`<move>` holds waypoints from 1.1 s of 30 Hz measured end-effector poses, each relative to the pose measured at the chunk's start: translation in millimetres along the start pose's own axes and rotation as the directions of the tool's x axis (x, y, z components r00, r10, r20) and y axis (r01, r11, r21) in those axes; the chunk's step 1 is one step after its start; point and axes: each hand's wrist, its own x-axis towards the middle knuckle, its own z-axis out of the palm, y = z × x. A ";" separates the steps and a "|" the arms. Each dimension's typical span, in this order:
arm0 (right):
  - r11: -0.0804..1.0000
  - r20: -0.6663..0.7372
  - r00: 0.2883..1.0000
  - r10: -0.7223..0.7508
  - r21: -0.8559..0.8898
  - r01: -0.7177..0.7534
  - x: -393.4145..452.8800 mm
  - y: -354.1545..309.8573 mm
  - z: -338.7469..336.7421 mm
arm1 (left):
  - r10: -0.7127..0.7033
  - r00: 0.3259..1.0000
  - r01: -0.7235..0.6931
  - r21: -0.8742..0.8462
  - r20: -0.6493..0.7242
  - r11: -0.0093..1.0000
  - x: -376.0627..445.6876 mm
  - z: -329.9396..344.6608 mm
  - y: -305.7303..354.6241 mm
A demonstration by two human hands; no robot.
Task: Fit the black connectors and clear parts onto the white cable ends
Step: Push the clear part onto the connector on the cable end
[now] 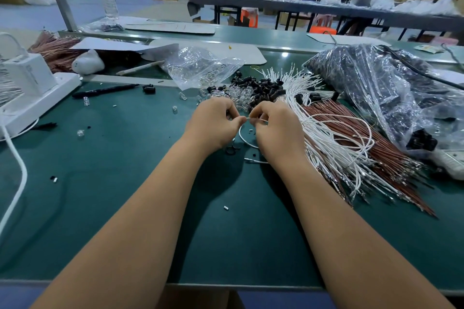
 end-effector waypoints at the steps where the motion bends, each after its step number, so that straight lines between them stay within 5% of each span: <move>1: 1.000 0.013 1.000 0.004 -0.013 -0.004 0.0 -0.2 0.3 | 0.018 1.000 -0.017 0.069 -0.016 0.997 -0.5 0.9 -0.9; 7: 0.998 0.013 1.000 0.011 -0.061 -0.010 -0.8 -1.6 -2.3 | 0.045 0.999 -0.047 0.112 0.017 0.993 -1.4 6.3 1.2; 11: 0.999 -0.029 0.999 0.020 -0.041 -0.021 -0.3 -1.2 -4.4 | -0.082 0.997 0.078 -0.227 -0.008 0.971 0.4 0.7 1.1; 16: 0.999 -0.065 0.997 0.043 0.027 -0.041 0.8 0.2 -4.8 | -0.313 0.949 0.216 -0.823 0.049 0.525 6.2 -10.5 0.3; 18: 0.999 -0.054 0.999 0.005 0.043 -0.003 0.3 -0.8 -3.4 | -0.316 0.939 0.267 -0.862 0.133 0.431 6.3 -9.1 2.9; 21: 0.996 -0.063 0.997 -0.037 0.076 0.041 0.7 -2.0 -2.2 | -0.238 0.955 0.264 -0.866 0.175 0.424 5.9 -6.2 3.7; 26: 0.985 -0.106 0.990 -0.094 0.137 0.108 -0.6 -4.3 -1.6 | -0.128 0.991 0.104 -0.827 0.039 0.553 4.3 -5.5 -2.8; 33: 0.977 -0.159 0.982 -0.100 0.169 0.127 -0.8 -5.0 -3.4 | -0.240 0.961 0.192 -0.953 0.135 0.236 6.6 -3.3 -5.4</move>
